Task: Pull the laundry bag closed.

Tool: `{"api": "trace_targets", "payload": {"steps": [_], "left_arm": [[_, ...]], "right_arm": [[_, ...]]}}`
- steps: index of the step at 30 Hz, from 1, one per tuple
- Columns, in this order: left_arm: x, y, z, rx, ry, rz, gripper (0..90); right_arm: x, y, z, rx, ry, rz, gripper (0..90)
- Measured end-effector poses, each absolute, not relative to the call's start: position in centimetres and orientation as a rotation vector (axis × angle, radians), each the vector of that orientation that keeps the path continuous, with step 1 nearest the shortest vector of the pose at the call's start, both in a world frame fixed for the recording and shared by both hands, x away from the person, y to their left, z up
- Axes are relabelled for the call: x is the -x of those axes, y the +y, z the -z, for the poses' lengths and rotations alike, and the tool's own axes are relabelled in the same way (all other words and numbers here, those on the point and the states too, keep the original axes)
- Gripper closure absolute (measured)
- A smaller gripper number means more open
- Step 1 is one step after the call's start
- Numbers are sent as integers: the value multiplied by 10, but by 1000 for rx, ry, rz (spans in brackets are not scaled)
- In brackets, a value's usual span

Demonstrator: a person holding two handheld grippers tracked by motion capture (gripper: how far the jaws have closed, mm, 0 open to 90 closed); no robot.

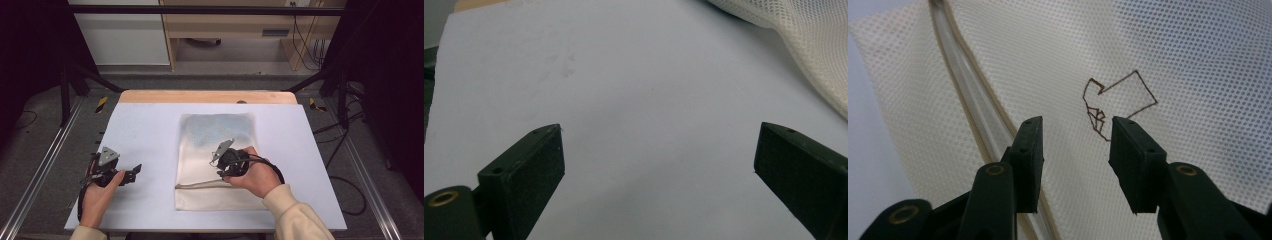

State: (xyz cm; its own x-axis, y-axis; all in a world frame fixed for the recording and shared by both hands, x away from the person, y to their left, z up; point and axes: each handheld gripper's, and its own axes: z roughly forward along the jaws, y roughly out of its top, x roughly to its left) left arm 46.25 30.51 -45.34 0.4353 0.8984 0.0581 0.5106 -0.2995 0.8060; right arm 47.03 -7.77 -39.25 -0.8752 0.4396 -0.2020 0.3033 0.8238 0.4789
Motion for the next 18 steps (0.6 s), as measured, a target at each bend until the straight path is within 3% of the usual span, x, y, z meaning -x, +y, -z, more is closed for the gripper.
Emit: {"api": "trace_targets", "payload": {"steps": [9,18], "left_arm": [[-464,306,454,-1956,1207,-684,57],[-465,306,453,-1954,1204,-672,58]], "right_arm": [[-471,-61,391,-513,2744,-669,681],[-471,-40,396,-472,2767,-699,665]]}}
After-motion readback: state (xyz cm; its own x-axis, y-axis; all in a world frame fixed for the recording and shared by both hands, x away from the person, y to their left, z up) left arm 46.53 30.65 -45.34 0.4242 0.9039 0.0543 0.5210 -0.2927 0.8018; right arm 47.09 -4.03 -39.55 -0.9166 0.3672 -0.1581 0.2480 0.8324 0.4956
